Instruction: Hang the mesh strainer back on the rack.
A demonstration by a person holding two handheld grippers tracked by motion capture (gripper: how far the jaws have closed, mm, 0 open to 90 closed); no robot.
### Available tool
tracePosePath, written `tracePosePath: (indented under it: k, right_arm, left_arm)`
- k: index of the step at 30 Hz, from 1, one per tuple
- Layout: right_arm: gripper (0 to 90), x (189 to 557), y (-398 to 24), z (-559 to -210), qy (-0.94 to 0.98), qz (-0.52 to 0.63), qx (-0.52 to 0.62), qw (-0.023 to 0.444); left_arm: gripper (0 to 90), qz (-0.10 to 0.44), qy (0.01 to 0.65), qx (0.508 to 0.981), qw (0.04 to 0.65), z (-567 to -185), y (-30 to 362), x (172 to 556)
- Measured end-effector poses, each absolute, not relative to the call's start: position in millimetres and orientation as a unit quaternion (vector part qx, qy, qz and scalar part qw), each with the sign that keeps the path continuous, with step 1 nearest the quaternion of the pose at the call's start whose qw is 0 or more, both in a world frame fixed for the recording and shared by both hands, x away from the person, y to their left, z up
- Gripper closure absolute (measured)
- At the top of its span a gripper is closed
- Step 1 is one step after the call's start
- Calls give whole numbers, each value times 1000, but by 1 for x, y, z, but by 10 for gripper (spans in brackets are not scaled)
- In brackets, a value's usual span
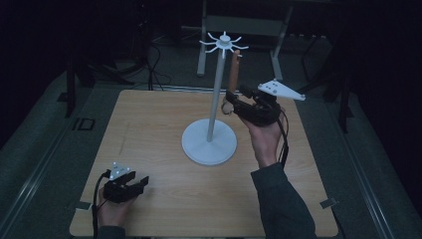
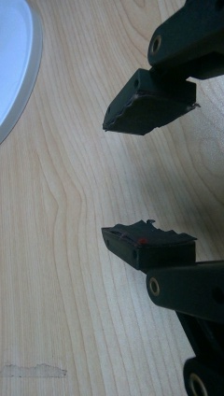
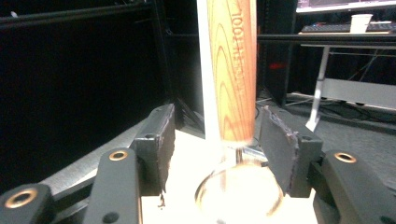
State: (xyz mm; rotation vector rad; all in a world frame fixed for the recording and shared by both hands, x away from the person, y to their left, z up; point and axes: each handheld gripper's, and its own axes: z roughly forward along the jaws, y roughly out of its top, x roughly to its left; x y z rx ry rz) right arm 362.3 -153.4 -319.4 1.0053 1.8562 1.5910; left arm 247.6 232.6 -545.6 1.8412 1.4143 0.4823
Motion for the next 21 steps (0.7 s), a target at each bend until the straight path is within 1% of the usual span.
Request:
tracePosePath:
  k: [15,21]
  right_arm:
    - [402,360,-164,-334,703,538,380,268]
    - [378,358,-171,-352,725,507,383,265]
  left_arm:
    - [429,189,551,721,374,-546,232,248]
    - [429,189,552,721,374,-546,232,248]
